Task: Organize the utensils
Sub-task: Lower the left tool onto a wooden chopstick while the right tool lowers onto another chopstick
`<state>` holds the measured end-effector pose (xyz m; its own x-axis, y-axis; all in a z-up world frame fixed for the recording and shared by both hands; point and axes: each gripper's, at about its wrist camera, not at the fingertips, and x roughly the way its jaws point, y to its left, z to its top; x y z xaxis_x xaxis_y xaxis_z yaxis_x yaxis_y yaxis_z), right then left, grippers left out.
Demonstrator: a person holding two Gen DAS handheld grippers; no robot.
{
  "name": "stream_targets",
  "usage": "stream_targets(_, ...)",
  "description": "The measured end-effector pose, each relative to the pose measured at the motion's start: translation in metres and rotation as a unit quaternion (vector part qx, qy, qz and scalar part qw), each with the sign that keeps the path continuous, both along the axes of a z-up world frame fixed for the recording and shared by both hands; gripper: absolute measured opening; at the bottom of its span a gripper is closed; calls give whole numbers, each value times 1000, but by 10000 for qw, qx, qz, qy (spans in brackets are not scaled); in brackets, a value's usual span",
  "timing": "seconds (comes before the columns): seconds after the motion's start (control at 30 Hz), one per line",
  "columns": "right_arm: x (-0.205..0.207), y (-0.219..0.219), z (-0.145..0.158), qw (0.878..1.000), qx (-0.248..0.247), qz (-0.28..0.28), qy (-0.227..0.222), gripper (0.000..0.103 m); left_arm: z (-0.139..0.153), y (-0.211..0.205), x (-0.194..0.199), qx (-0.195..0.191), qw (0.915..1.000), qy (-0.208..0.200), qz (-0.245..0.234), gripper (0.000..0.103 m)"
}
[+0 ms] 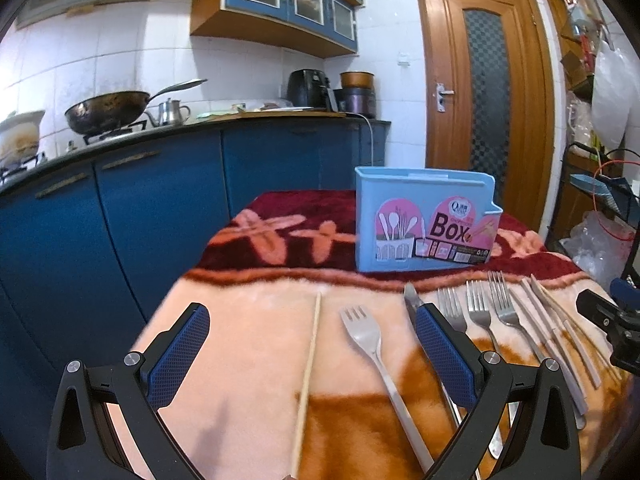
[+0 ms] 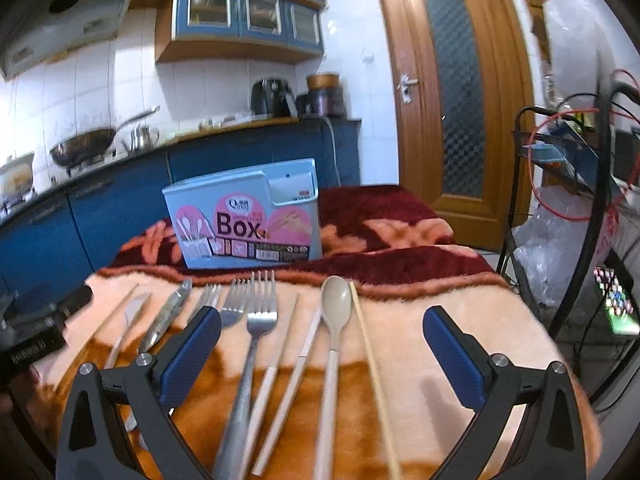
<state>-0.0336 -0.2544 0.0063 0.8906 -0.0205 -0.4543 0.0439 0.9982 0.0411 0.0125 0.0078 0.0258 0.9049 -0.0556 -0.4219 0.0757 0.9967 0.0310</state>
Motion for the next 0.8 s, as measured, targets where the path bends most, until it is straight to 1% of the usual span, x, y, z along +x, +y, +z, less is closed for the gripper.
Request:
stream_targets(0.1, 7, -3, 12, 9987, -339, 123, 366, 103, 14, 4, 5, 144, 9997, 117, -153, 102)
stream_targets(0.2, 16, -11, 18, 9958, -442, 192, 775, 103, 22, 9, 11, 199, 9987, 370, -287, 102)
stream_targets(0.3, 26, -18, 20, 9916, -548, 258, 1142, 103, 23, 15, 21, 204, 9960, 788, -366, 102)
stream_targets(0.33, 29, -19, 21, 9898, -585, 296, 1266, 102, 22, 18, 27, 217, 9939, 1016, -378, 102)
stream_targets(0.4, 36, -21, 20, 9854, -617, 356, 1545, 92, 18, 20, 34, 248, 9906, 1287, -388, 102)
stream_targets(0.43, 39, -21, 18, 9832, -638, 403, 1661, 90, 16, 21, 39, 316, 9877, 1473, -409, 102)
stream_targets(0.47, 43, -21, 15, 9796, -666, 471, 1836, 85, 13, 20, 42, 398, 9856, 1588, -419, 101)
stream_targets(0.5, 47, -22, 13, 9769, -644, 517, 1970, 80, 11, 19, 44, 499, 9834, 1693, -415, 93)
stream_targets(0.53, 52, -24, 9, 9736, -573, 574, 2132, 76, 8, 18, 46, 612, 9805, 1820, -411, 87)
stream_targets(0.57, 56, -25, 5, 9702, -472, 647, 2286, 69, 5, 17, 49, 670, 9777, 1943, -428, 76)
stream_targets(0.6, 59, -25, 3, 9677, -408, 680, 2393, 63, 2, 16, 52, 684, 9742, 2098, -467, 67)
stream_targets(0.63, 62, -26, 0, 9650, -373, 706, 2499, 61, -2, 15, 55, 658, 9704, 2267, -519, 63)
stream_targets(0.67, 65, -27, -2, 9621, -372, 713, 2604, 56, -7, 15, 58, 613, 9653, 2469, -582, 54)
stream_targets(0.7, 67, -28, -5, 9602, -393, 705, 2674, 52, -11, 15, 61, 574, 9608, 2637, -638, 47)
stream_targets(0.8, 71, -29, -9, 9537, -382, 796, 2876, 48, -19, 13, 68, 554, 9522, 2907, -757, 39)
